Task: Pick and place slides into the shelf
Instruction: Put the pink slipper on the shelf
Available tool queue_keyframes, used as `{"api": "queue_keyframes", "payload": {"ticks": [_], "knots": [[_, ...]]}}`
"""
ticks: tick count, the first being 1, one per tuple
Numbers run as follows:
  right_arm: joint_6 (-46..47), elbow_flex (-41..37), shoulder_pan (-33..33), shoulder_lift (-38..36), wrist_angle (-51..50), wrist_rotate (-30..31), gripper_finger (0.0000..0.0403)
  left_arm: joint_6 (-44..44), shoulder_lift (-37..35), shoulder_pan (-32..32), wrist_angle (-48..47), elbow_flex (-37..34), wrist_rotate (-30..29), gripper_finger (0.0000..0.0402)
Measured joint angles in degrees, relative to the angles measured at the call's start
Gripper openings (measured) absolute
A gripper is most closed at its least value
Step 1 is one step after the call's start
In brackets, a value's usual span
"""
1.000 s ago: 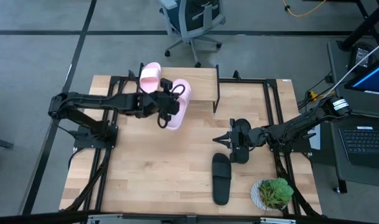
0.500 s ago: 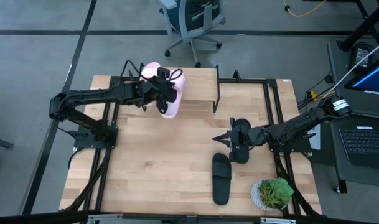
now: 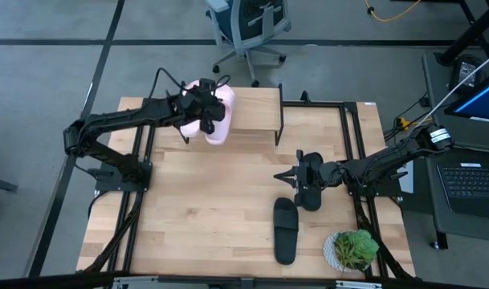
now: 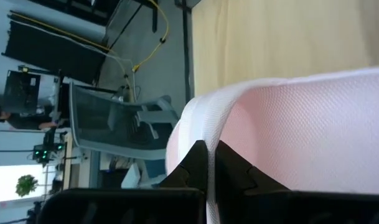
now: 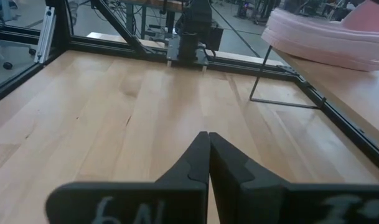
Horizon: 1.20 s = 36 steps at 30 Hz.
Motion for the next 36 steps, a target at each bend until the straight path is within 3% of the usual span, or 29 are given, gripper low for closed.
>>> {"api": "queue_keyframes", "payload": {"ticks": [11,36], "knots": [[-0.2,0.0,0.0,0.0,0.0,0.0,0.0010,0.3,0.2,4.3,1.4,0.0,4.6,0.0001],[0.2,0.0,-1.1,0.0,-0.5,0.0,0.0010,3.3,5.7,7.7,3.0,0.0,2.7,0.0001]]}}
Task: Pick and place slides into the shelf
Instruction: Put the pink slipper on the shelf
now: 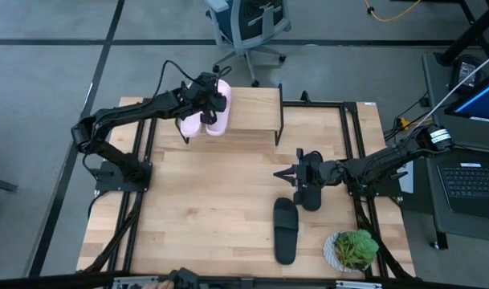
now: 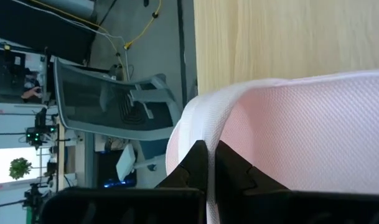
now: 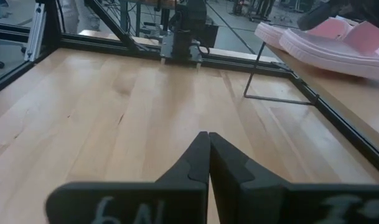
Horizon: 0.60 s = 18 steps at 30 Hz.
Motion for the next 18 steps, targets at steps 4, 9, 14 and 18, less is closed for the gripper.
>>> {"api": "queue_keyframes", "payload": {"ticks": [4,9,14,18], "knots": [[0.0,0.0,0.0,0.0,-0.3,0.0,0.0010,0.0,0.0,0.5,0.1,0.0,0.0,0.0001],[0.0,0.0,0.0,0.0,-0.6,0.0,0.0010,0.4,0.0,0.5,0.0,0.0,0.0,0.0001],[0.0,0.0,0.0,0.0,-0.6,0.0,0.0010,1.2,0.0,0.5,-0.1,0.0,0.0,0.0001],[0.0,0.0,0.0,0.0,-0.6,0.0,0.0010,1.2,0.0,0.5,-0.2,0.0,0.0,0.0001]]}}
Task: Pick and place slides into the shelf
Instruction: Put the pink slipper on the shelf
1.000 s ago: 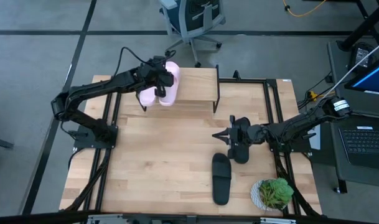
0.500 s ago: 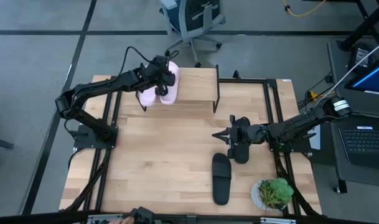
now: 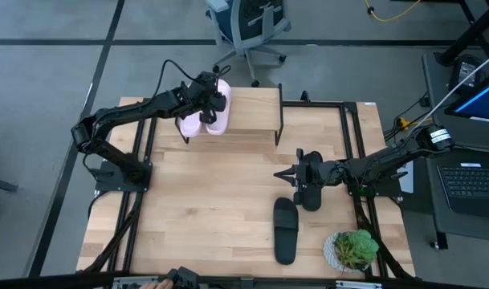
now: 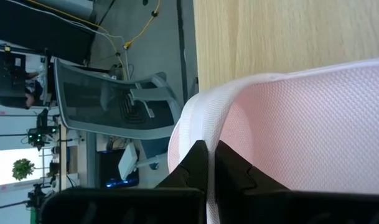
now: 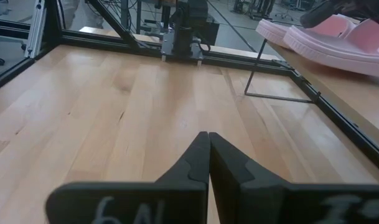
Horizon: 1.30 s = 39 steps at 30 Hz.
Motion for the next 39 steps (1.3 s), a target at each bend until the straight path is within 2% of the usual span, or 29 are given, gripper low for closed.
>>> {"api": "queue_keyframes", "payload": {"ticks": [22,31,39], "knots": [[0.0,0.0,0.0,0.0,0.0,0.0,0.0010,0.2,-0.1,0.0,-2.5,0.0,0.0,0.0003],[0.0,0.0,0.0,0.0,0.0,0.0,0.0010,-0.3,-0.1,0.0,-2.5,0.0,-0.1,0.0030],[0.2,0.0,0.0,0.0,0.0,0.0,0.0010,-0.3,-0.1,0.0,-2.6,-0.1,-0.2,0.0029]]}}
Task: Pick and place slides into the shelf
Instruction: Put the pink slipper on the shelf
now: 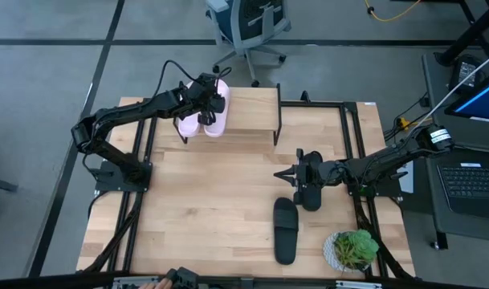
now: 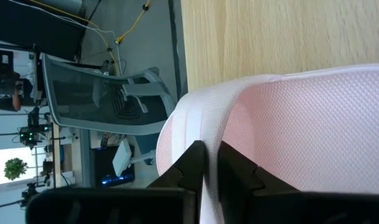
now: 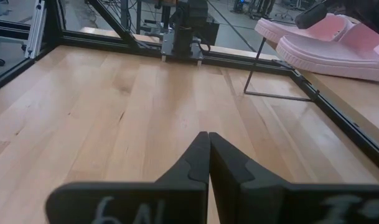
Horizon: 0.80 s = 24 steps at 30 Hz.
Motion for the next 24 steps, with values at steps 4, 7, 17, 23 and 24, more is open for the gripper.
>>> {"api": "queue_keyframes", "payload": {"ticks": [4,7,17,23,24], "knots": [[0.0,0.0,0.0,0.0,0.0,0.0,0.0010,0.0,0.0,0.0,0.0,0.0,0.0,0.0031],[0.0,0.0,0.0,0.0,0.0,0.0,0.0010,0.1,0.0,0.0,0.0,0.0,0.0,0.0038],[0.1,0.0,0.0,0.0,0.0,0.0,0.0010,0.1,0.0,0.0,0.1,0.0,-1.7,0.0080],[0.1,0.0,0.0,0.0,0.0,0.0,0.0010,0.1,0.0,0.0,0.1,0.0,-4.6,0.0105],[0.1,0.0,0.0,0.0,0.0,0.0,0.0010,0.1,0.0,0.0,0.1,0.0,-4.6,0.0108]]}}
